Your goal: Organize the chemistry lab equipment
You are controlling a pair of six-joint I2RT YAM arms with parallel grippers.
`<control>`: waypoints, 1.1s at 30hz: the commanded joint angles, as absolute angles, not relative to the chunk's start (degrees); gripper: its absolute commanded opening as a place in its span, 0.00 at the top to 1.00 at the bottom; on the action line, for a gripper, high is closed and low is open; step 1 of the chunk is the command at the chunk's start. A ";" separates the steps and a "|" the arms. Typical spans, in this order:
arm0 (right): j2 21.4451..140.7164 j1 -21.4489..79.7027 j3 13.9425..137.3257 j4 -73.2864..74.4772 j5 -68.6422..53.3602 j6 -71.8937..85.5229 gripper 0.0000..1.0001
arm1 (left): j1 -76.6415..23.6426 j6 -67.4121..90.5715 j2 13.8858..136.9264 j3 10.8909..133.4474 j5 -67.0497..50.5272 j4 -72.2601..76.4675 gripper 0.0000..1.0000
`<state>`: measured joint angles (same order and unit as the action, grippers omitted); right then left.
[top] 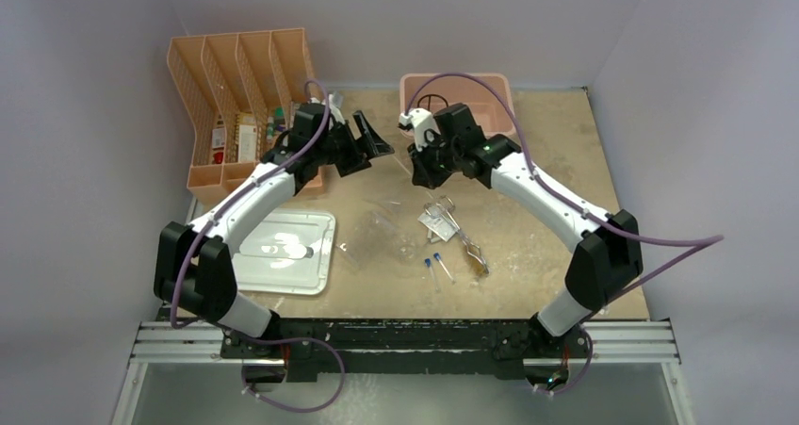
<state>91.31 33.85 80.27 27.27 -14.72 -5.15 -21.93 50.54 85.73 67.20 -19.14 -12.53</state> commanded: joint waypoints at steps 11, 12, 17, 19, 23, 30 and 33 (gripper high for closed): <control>93.80 36.68 85.60 26.32 -18.04 -7.73 0.93 | -22.94 55.94 88.25 68.58 -26.64 -7.42 0.66; 93.85 36.65 85.67 26.14 -18.21 -7.75 0.93 | -22.94 56.12 88.42 68.58 -26.90 -7.39 0.67; 94.09 36.67 86.13 25.61 -19.10 -7.73 0.93 | -22.94 57.58 89.22 68.28 -28.32 -6.10 0.68; 94.22 36.78 86.13 25.47 -19.45 -7.81 0.93 | -22.94 58.49 89.42 68.24 -28.87 -5.16 0.71; 94.28 36.79 85.97 25.16 -20.01 -8.15 0.93 | -22.94 59.11 89.69 68.07 -29.51 -4.40 0.84; 93.99 36.76 86.63 25.08 -18.88 -6.03 0.91 | -22.75 58.65 88.46 67.48 -30.59 -3.48 1.00; 92.92 36.79 87.24 26.52 -20.08 -1.80 0.80 | -22.02 58.48 87.32 67.60 -29.96 -3.26 1.00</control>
